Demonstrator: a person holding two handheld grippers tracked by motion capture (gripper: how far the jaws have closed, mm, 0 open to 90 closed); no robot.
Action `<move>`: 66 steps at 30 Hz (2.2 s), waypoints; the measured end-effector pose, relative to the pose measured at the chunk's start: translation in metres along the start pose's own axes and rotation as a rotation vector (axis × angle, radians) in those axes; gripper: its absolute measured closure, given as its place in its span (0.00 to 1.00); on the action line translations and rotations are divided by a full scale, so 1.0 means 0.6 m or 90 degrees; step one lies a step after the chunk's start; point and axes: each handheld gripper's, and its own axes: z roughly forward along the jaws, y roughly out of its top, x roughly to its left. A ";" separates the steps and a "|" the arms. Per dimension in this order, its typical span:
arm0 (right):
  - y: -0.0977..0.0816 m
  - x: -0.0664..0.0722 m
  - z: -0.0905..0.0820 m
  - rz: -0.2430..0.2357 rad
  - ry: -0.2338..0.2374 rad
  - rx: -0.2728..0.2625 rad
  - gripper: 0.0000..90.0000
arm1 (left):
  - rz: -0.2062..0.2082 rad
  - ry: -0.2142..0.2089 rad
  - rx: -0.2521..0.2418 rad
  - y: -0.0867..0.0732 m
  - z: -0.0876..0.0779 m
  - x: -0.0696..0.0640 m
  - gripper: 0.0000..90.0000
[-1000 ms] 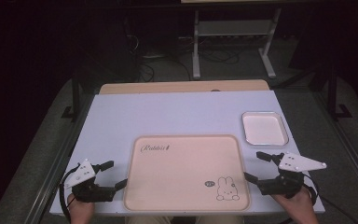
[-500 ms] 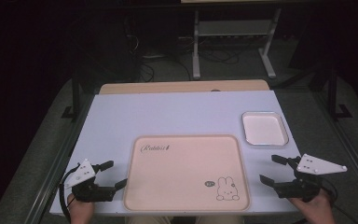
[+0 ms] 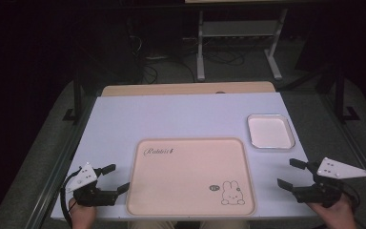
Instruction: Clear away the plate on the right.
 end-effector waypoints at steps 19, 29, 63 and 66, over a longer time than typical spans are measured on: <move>-0.007 -0.049 -0.040 0.021 -0.039 0.012 0.16 | 0.002 0.001 0.002 -0.001 0.001 0.001 0.15; -0.002 -0.089 -0.056 0.046 -0.065 0.009 0.16 | 0.001 0.000 0.001 -0.001 0.002 0.001 0.16; 0.029 -0.195 -0.014 0.090 -0.105 0.040 0.17 | -0.002 -0.001 0.003 -0.002 0.003 0.004 0.16; 0.032 -0.202 -0.009 0.093 -0.109 0.041 0.17 | -0.001 -0.001 0.004 -0.002 0.003 0.005 0.16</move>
